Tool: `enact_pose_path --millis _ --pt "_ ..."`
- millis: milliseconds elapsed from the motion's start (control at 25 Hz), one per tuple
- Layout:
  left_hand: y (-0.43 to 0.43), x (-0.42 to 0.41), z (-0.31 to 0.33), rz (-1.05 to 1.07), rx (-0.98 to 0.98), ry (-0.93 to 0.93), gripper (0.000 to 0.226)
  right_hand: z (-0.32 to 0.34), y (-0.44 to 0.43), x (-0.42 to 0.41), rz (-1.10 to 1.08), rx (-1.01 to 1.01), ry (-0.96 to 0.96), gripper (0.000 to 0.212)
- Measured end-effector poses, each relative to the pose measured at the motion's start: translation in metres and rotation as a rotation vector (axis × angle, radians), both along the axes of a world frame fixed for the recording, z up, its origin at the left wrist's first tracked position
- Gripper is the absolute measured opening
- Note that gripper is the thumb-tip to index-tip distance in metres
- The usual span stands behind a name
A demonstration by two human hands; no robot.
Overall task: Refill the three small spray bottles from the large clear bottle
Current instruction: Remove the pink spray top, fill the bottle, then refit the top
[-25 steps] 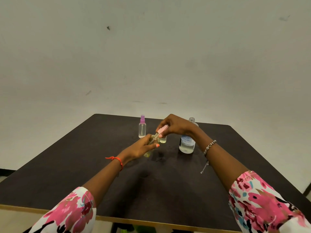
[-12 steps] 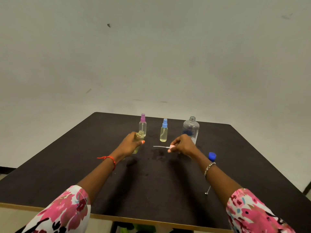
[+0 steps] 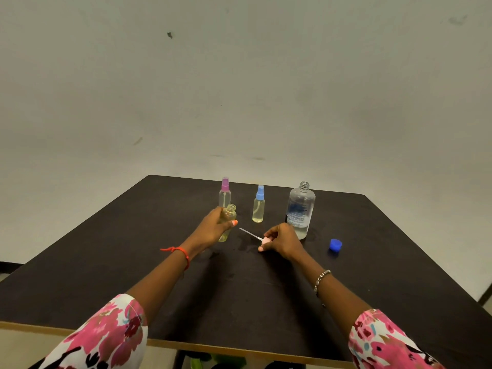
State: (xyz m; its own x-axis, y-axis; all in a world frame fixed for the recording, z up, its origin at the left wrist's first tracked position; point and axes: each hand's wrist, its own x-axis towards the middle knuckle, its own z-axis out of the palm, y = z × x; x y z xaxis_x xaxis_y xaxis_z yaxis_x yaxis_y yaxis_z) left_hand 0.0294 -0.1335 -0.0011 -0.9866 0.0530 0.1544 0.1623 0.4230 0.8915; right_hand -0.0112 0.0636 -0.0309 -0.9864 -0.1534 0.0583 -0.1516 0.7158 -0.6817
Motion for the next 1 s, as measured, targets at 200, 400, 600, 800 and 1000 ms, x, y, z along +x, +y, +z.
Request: enact_pose_path --millis 200,400,600,800,1000 --pt "0.003 -0.002 -0.001 -0.004 0.015 -0.022 0.034 -0.003 0.003 -0.002 0.022 -0.002 -0.008 0.044" --pt "0.006 -0.003 -0.002 -0.002 0.016 -0.022 0.031 0.002 0.004 0.005 0.008 -0.082 0.062 0.035" --pt "0.006 -0.005 -0.003 -0.011 0.041 -0.028 0.023 0.018 0.014 0.014 -0.284 -0.398 0.530 0.019" --pt "0.007 -0.009 -0.008 0.019 0.112 -0.014 0.030 0.025 0.031 -0.011 -0.543 -0.417 0.440 0.086" --pt "0.013 -0.010 -0.004 0.064 0.168 0.008 0.045 0.024 0.038 -0.033 -0.375 -0.584 0.131 0.084"
